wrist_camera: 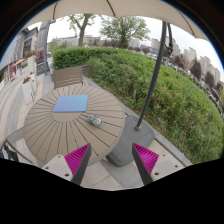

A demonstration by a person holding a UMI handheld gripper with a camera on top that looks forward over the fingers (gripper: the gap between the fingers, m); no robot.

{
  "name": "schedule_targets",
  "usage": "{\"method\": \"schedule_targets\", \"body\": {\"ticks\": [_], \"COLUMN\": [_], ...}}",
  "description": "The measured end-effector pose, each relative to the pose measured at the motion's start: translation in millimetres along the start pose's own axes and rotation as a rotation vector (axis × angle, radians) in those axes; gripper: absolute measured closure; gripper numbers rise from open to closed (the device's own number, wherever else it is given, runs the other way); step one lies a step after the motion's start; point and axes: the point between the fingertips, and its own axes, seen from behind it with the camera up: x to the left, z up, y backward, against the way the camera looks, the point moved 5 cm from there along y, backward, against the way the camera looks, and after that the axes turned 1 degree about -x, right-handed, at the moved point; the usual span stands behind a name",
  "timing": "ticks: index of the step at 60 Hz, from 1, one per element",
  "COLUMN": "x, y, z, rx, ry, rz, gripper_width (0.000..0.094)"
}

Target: Arrange mouse

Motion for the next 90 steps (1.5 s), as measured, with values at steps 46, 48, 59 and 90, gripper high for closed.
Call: {"method": "schedule_targets", "body": {"ticks": [46, 48, 59, 90], "x": [83, 84, 84, 72], "y": [-227, -238, -290, -349], "z": [14, 12, 15, 52], "rx": [-0.164, -0.156, -0.125, -0.083], "ry": [0.007, 0.006, -0.006, -0.083], "rz": [0.051, 0.054, 0.052, 0.039], "gripper_width": [0.0085, 0.0084, 0.0083, 0.0253]}}
